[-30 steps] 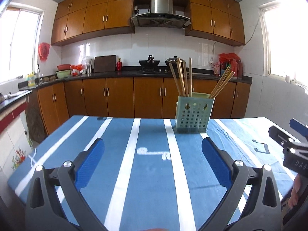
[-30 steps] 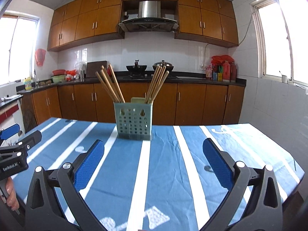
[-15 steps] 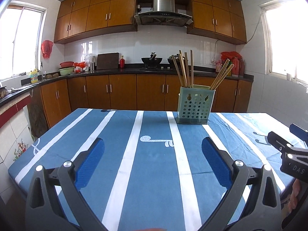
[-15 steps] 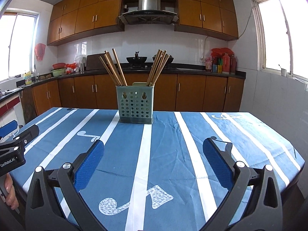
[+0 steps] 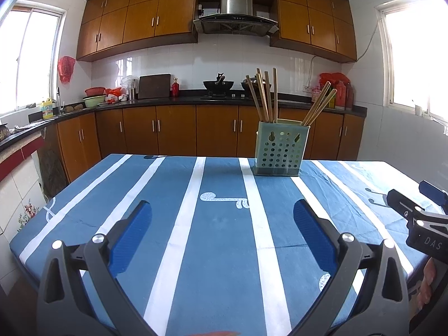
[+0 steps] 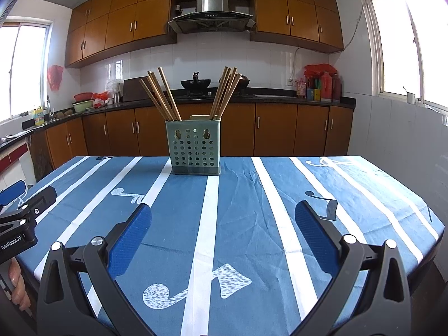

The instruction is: Organize utensils

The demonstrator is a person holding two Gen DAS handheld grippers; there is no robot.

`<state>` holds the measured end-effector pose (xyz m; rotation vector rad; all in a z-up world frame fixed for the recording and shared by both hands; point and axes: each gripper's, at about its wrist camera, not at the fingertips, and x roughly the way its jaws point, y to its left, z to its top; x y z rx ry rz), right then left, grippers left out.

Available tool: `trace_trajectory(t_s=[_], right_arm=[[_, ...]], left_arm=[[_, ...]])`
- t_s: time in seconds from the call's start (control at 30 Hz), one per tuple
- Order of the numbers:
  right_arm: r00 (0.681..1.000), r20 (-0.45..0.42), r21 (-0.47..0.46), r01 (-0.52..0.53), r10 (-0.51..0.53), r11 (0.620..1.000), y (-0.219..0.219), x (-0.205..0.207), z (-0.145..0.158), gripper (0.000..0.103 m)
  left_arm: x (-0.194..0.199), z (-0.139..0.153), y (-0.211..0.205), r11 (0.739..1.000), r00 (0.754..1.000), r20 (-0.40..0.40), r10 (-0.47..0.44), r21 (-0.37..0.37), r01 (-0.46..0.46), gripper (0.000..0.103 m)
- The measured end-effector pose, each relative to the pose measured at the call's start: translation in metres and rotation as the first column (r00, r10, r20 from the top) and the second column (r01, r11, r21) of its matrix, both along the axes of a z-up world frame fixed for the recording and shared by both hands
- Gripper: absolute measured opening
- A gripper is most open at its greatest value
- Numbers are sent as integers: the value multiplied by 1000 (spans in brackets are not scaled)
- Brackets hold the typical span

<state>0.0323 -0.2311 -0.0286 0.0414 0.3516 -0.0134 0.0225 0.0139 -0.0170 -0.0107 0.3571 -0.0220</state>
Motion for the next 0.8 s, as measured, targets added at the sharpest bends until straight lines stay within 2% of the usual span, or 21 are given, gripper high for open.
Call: trace_trajectory(t_s=[0.8], right_arm=[[1000, -14, 11, 4, -4, 1000, -2, -1, -2, 101]], left_arm=[[3, -3, -1, 1000, 1000, -11, 1, -7, -1, 99]])
